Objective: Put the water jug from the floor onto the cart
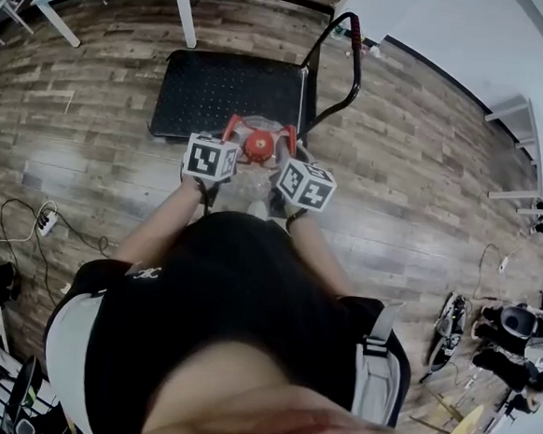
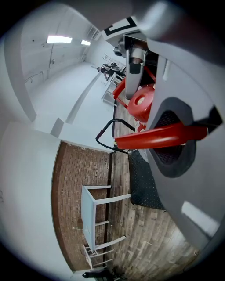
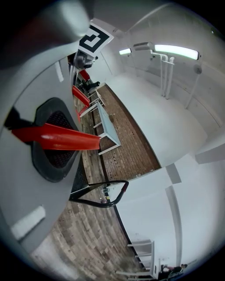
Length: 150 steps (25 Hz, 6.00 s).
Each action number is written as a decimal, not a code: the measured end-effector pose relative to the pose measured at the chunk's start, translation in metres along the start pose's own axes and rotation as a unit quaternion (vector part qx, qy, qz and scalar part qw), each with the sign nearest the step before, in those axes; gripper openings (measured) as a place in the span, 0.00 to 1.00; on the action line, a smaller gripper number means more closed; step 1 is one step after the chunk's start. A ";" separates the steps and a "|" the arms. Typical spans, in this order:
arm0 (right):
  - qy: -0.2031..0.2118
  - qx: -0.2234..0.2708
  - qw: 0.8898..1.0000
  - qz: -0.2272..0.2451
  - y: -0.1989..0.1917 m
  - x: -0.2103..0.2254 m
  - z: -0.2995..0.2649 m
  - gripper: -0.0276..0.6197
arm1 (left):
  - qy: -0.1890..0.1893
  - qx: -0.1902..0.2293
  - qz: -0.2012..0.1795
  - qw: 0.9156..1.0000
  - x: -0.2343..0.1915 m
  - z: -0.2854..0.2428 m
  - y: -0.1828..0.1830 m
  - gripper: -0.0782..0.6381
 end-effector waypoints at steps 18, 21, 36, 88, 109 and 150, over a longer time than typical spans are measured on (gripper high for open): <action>0.033 -0.010 0.998 0.054 0.076 0.059 -0.061 0.11 | 0.057 -0.004 0.015 0.998 0.002 -0.063 0.082 0.11; 0.039 -0.016 0.998 0.056 0.083 0.066 -0.067 0.11 | 0.067 -0.002 0.019 0.998 0.005 -0.067 0.091 0.11; 0.031 -0.031 0.997 0.058 0.094 0.069 -0.109 0.11 | 0.054 -0.015 0.030 0.998 -0.026 -0.104 0.104 0.11; -0.042 -0.184 0.982 -0.013 0.154 0.155 -0.311 0.11 | -0.019 -0.112 0.050 0.992 -0.138 -0.284 0.216 0.11; -0.087 -0.202 0.975 -0.029 0.120 0.244 -0.399 0.11 | 0.006 -0.159 0.024 0.987 -0.158 -0.411 0.206 0.12; -0.050 -0.022 0.998 -0.003 0.256 0.188 -0.323 0.06 | 0.077 -0.001 0.035 0.996 -0.145 -0.291 0.333 0.12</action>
Point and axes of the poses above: the fingertips, and each gripper's own axes: z backward along the fingers, x to its right, y out of its top, the point moved 1 cm from there along z, backward along the fingers, and after that the axes turned 7 degrees about -x, right-handed, at the moved point
